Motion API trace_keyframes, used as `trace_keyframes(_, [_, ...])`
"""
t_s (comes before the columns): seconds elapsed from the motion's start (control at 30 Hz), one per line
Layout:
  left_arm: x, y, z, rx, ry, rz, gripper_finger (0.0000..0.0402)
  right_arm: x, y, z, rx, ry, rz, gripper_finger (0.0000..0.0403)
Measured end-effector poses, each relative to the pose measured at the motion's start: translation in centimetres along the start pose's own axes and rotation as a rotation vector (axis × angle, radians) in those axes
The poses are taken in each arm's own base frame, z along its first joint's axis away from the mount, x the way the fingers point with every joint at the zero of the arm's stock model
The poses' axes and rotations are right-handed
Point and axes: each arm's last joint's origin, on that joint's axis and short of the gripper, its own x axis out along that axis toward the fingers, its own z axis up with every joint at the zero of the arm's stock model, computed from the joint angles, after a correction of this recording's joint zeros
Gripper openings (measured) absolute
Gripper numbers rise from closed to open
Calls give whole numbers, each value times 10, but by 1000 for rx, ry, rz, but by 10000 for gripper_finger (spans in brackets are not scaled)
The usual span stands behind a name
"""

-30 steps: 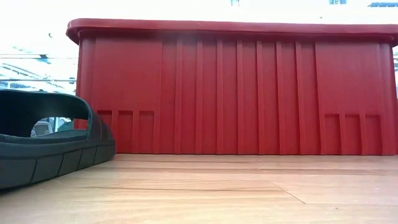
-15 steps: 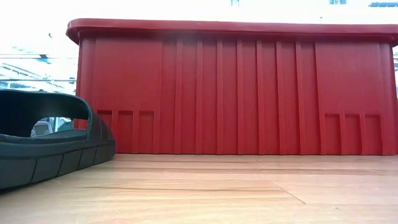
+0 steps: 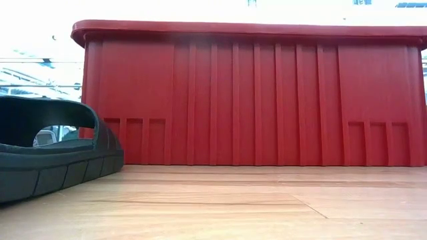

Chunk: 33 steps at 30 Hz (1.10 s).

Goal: Pick and place slides into bin
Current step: Put the pink slide into the red container

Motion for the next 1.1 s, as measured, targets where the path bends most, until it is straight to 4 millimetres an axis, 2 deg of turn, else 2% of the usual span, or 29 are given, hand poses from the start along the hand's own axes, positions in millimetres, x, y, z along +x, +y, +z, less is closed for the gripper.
trace_keyframes(0.13, [-19, 10, -5, -36, -75, 42, 256, -20, -7, 5, 13, -14, -17, 22])
trace_keyframes(0.3, [-40, 23, -14, -146, -173, 218, 257, -46, -16, 12, -11, -59, -74, 22])
trace_keyframes(0.5, [-58, 26, -22, -212, -271, 254, 257, -65, -29, 11, -92, -61, -276, 22])
trace_keyframes(0.87, [-62, 25, -22, -235, -311, 241, 257, -61, -36, 7, -334, 18, -570, 22])
trace_keyframes(1.0, [-60, 26, -21, -252, -314, 267, 257, -60, -43, 25, -362, 72, -639, 22])
trace_keyframes(1.1, [-58, 26, -19, -260, -320, 279, 257, -60, -49, 46, -403, 83, -693, 22])
